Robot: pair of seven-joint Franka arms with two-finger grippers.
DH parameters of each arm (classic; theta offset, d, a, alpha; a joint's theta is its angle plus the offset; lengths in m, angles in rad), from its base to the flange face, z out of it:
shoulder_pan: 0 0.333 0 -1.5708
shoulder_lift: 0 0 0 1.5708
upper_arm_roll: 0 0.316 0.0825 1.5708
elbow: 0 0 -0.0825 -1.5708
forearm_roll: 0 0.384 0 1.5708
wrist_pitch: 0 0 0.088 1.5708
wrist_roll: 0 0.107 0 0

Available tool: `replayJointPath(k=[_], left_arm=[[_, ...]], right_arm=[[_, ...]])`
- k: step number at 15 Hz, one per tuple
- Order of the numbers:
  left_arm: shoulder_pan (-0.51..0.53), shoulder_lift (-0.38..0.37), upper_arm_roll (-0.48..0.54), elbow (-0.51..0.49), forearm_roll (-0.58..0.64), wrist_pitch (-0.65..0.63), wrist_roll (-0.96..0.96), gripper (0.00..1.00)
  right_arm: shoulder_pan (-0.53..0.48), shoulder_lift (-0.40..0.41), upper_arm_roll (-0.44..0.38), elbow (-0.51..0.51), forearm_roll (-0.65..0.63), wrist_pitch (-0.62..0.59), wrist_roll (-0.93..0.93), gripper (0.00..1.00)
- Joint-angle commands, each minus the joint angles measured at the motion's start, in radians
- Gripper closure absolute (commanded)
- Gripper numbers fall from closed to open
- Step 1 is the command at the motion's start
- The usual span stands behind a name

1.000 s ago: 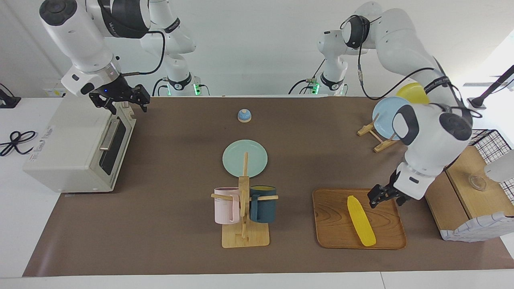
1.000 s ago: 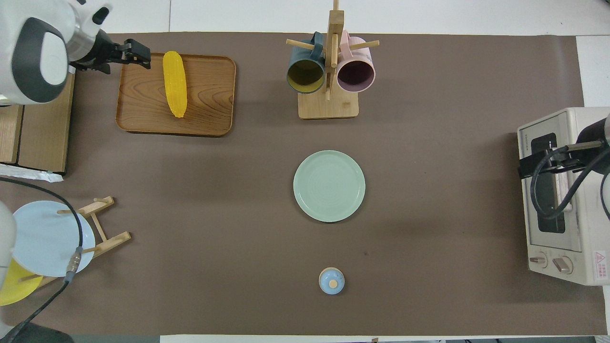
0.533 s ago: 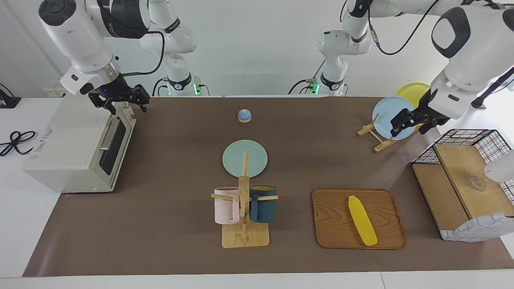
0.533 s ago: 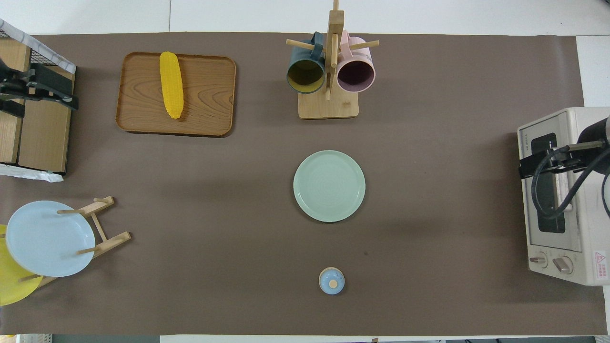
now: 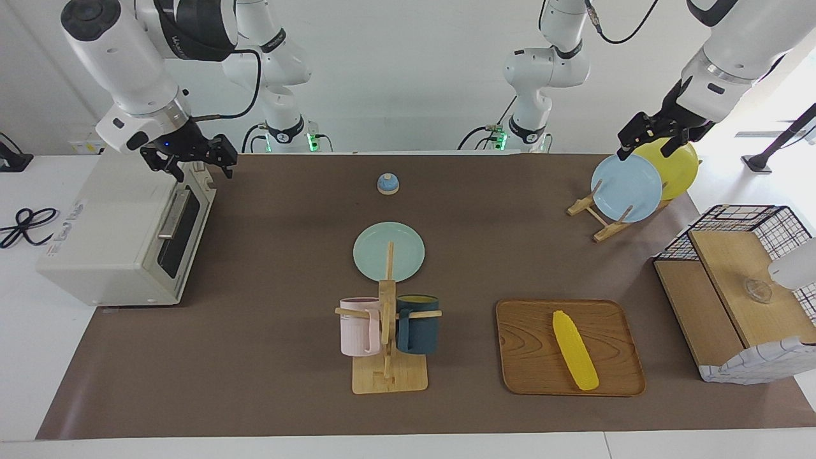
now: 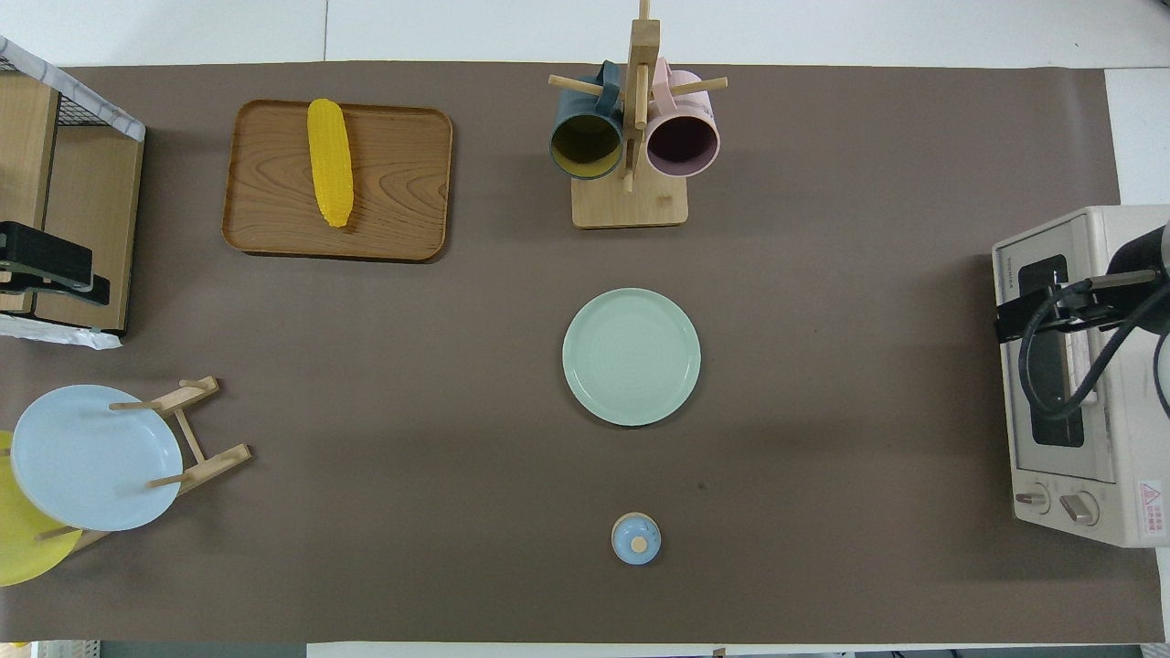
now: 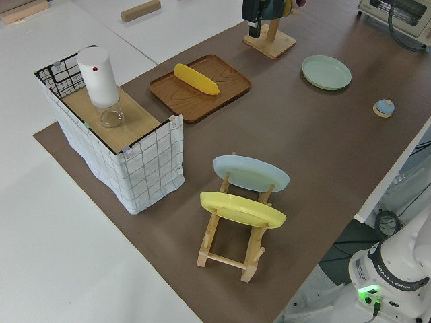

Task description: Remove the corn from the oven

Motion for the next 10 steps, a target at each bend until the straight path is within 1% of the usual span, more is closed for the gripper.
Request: replayJointPath(k=[1, 4, 6, 8, 10], left_arm=[[0.028, -0.092, -0.011, -0.164, 0.017, 0.091, 0.0, 0.0], [0.033, -0.102, -0.013, -0.185, 0.017, 0.117, 0.006, 0.0], [0.033, -0.086, -0.014, -0.169, 0.019, 0.177, 0.014, 0.0], [0.031, -0.083, -0.018, -0.167, 0.025, 0.201, 0.034, 0.0], [0.033, -0.064, -0.028, -0.136, 0.081, 0.194, 0.085, 0.0]], right_arm=[[-0.005, -0.008, -0.001, -0.004, 0.022, 0.008, 0.011, 0.0], [-0.007, -0.008, -0.001, -0.004, 0.022, 0.008, 0.011, 0.0], [-0.007, -0.008, -0.001, -0.004, 0.024, 0.008, 0.011, 0.0], [-0.007, -0.008, -0.001, -0.004, 0.022, 0.008, 0.011, 0.0], [-0.007, -0.008, -0.001, -0.004, 0.024, 0.008, 0.011, 0.0]])
